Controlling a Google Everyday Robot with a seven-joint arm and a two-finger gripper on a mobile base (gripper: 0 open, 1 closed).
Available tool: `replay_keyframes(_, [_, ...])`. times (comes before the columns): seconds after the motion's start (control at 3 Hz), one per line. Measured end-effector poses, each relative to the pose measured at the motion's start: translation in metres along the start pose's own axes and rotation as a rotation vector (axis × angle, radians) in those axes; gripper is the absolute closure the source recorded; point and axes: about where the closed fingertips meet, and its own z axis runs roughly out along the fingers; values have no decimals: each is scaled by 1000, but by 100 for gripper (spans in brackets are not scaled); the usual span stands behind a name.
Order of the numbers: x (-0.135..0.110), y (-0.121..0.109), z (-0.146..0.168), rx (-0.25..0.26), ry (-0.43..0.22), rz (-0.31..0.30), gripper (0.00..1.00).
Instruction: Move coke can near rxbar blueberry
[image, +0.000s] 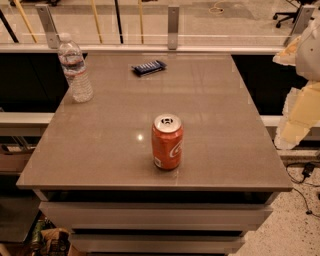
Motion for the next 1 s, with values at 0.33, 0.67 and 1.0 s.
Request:
replay_keyframes(0.33, [0,0,0,0,0,0,0])
replay_keyframes(0.67, [-1,-1,-2,9,-15,9,0])
replay_keyframes(1.0, [-1,-1,-3,9,-16,10,0])
